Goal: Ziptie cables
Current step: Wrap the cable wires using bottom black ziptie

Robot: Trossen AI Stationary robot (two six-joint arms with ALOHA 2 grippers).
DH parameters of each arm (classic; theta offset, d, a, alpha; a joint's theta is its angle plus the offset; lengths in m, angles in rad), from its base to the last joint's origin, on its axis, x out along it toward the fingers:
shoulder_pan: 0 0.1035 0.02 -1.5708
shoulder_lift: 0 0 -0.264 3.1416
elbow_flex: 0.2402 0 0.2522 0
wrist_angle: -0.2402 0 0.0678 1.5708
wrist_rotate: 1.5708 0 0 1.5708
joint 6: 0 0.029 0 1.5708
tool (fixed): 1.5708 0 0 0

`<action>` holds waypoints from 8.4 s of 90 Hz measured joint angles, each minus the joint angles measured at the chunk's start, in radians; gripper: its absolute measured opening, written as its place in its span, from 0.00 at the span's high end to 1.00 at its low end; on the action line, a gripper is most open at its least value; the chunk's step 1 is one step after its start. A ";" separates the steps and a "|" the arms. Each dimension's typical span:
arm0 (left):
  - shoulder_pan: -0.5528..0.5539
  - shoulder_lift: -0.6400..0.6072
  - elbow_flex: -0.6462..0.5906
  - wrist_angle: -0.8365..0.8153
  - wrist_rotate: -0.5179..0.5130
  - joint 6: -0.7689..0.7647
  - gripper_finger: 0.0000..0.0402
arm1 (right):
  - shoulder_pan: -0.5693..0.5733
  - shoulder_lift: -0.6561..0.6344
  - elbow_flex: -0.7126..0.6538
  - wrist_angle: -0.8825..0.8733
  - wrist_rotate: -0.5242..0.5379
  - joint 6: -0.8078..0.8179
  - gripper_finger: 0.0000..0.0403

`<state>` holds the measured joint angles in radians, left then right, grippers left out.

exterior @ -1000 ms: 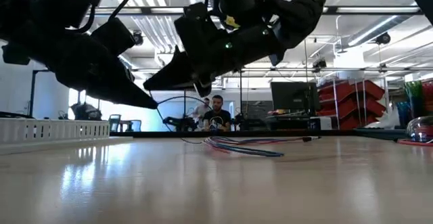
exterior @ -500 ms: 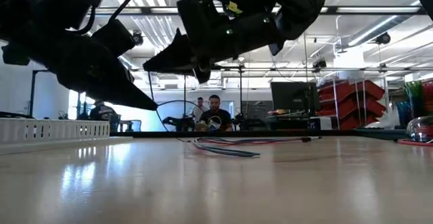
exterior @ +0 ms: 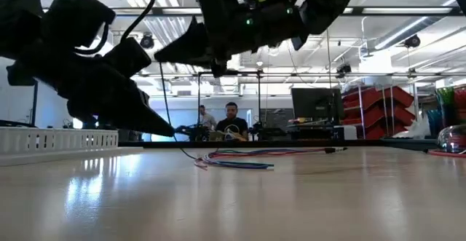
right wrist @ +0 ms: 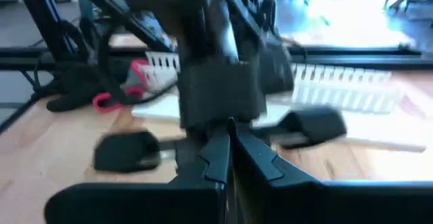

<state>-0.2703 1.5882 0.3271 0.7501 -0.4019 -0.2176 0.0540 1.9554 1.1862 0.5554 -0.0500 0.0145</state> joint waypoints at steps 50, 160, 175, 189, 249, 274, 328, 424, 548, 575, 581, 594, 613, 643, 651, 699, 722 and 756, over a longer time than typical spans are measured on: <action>0.006 0.041 0.000 0.065 0.000 -0.004 1.00 | 0.001 -0.121 -0.008 -0.027 0.039 -0.046 1.00; 0.004 0.184 0.071 0.078 0.061 -0.052 1.00 | 0.008 -0.237 -0.014 -0.071 0.053 -0.107 1.00; 0.004 0.198 0.074 0.082 0.063 -0.058 1.00 | 0.008 -0.280 -0.014 -0.097 0.054 -0.126 1.00; 0.003 0.199 0.073 0.085 0.064 -0.059 1.00 | 0.011 -0.324 -0.013 -0.090 0.079 -0.150 1.00; 0.003 0.199 0.071 0.092 0.063 -0.054 1.00 | 0.054 -0.255 -0.071 -0.332 0.078 -0.042 0.77; 0.003 0.199 0.071 0.093 0.064 -0.057 1.00 | 0.073 -0.243 -0.077 -0.338 0.081 0.008 0.63; 0.004 0.198 0.071 0.094 0.063 -0.057 1.00 | 0.118 -0.006 -0.190 -0.197 0.208 0.136 0.59; 0.004 0.197 0.071 0.082 0.061 -0.058 1.00 | 0.074 0.082 -0.080 -0.191 0.231 0.060 0.99; -0.009 0.051 0.069 -0.037 0.018 -0.024 0.69 | 0.077 0.030 -0.080 -0.339 0.226 0.146 1.00; -0.051 0.018 0.069 -0.027 -0.089 -0.031 0.64 | 0.077 0.018 -0.079 -0.334 0.225 0.133 1.00; -0.059 0.019 0.070 -0.018 -0.129 -0.026 0.65 | 0.077 0.018 -0.079 -0.334 0.224 0.134 1.00; -0.065 0.048 0.070 0.009 -0.131 -0.026 0.66 | 0.077 0.018 -0.079 -0.334 0.223 0.150 1.00; -0.064 0.123 0.096 0.125 -0.131 0.073 0.70 | 0.077 0.018 -0.061 -0.342 0.223 0.180 1.00; -0.065 0.158 0.148 0.049 -0.192 0.127 0.76 | 0.076 0.018 0.030 -0.535 0.226 0.275 1.00; -0.066 0.158 0.150 0.039 -0.192 0.127 0.77 | 0.076 0.018 0.036 -0.546 0.225 0.318 1.00; -0.067 0.195 0.182 0.041 -0.195 0.130 0.93 | 0.076 0.018 0.053 -0.559 0.208 0.404 1.00; -0.067 0.197 0.170 0.046 -0.215 0.105 1.00 | 0.076 0.018 0.053 -0.551 0.209 0.381 1.00; -0.067 0.197 0.163 0.029 -0.216 0.074 1.00 | 0.076 -0.022 0.053 -0.566 0.209 0.321 1.00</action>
<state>-0.3374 1.7847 0.4904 0.7790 -0.6181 -0.1439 0.1303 1.9339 1.2388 -0.0102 0.1585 0.3351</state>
